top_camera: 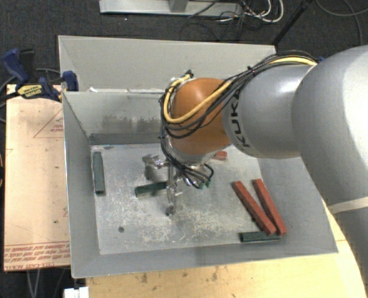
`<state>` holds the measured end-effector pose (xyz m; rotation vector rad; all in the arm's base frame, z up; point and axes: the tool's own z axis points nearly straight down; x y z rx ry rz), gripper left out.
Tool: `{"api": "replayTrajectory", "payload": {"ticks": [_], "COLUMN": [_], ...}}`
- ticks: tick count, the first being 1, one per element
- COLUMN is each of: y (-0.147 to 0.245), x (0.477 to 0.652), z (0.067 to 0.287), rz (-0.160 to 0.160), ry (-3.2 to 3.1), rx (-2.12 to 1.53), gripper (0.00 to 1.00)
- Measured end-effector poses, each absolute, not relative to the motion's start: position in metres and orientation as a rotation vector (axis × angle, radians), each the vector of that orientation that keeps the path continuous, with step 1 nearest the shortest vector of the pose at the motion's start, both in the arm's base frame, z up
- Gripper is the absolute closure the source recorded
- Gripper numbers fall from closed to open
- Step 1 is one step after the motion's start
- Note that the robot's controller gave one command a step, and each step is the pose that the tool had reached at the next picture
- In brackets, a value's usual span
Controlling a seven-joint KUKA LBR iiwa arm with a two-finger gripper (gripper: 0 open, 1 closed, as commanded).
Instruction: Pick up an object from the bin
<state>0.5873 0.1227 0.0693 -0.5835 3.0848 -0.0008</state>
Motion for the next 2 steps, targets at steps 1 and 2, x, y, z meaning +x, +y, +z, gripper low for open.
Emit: {"api": "replayTrajectory", "payload": {"ticks": [1,2], "y": [0.125,0.168], "x": [0.588,0.569], "z": [0.071,0.229], "rz": [0.003,0.004], "ry": [3.084,3.065], "rx": [-0.587,-0.636], "gripper": [1.0,1.0]}}
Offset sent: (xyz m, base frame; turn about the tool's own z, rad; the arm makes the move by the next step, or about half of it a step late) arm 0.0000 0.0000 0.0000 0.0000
